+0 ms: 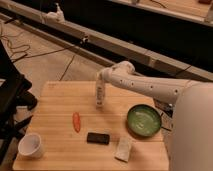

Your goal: Stand the bottle upright

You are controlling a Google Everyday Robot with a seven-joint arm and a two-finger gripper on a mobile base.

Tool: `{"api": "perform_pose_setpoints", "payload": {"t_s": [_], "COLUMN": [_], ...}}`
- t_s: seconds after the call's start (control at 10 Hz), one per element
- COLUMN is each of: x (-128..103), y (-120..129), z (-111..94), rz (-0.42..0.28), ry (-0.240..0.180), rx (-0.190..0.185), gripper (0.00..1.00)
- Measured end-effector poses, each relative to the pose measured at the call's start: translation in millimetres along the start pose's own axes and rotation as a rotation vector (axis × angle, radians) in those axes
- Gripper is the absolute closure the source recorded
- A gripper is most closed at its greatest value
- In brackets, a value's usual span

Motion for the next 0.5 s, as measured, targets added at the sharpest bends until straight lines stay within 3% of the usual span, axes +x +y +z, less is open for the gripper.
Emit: {"api": "perform_pose_setpoints", "payload": {"t_s": [0.3, 0.4, 0.5], "x": [-8.2, -10.9, -12.4], "y": [5.0, 7.7, 9.0], "z": [-0.6, -0.4, -0.3], "rz": [-0.011, -0.020, -0.026], "ry": [-0.008, -0.009, -0.010], "rx": [0.000, -0.002, -0.003], "gripper": [0.59, 0.55, 0.58]}}
